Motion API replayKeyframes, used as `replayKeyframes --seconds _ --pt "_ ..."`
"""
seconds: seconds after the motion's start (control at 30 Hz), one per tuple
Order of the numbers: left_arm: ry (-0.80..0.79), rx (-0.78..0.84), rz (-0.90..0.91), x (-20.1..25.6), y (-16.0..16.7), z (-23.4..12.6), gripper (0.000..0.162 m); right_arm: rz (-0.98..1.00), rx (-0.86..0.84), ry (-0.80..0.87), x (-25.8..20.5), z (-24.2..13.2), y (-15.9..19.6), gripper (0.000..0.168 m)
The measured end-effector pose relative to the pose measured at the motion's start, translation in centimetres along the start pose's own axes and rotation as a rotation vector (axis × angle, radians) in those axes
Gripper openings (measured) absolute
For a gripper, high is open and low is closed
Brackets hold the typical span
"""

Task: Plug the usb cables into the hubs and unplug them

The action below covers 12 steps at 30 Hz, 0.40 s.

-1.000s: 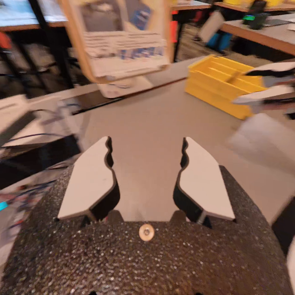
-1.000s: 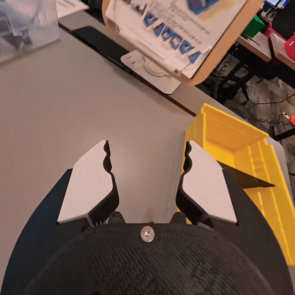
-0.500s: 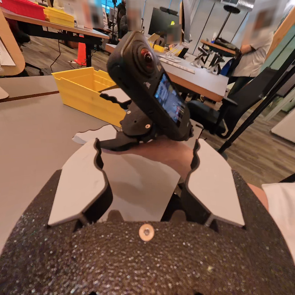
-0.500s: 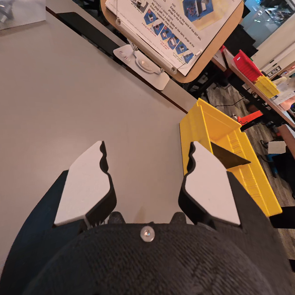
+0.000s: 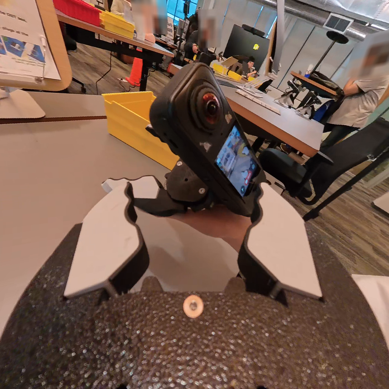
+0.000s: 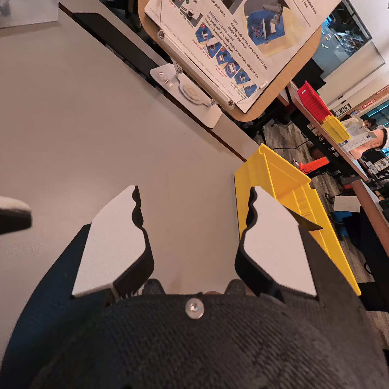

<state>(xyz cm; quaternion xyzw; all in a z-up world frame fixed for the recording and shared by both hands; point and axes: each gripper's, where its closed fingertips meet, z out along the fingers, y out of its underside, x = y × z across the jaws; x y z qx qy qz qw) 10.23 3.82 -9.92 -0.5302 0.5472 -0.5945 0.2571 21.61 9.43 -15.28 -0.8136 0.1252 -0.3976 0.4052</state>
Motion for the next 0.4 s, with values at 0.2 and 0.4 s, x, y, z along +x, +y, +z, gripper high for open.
replayKeyframes --seconds 0.2,0.4 --pt "-0.121 -0.029 0.046 -0.8 0.1 -0.4 0.115 -0.005 -0.060 0.041 0.5 0.1 1.4 0.108" --pt "-0.162 -0.043 0.132 0.2 -0.1 -0.4 0.117 0.097 0.032 -0.042 -0.7 -0.3 0.2 0.092"
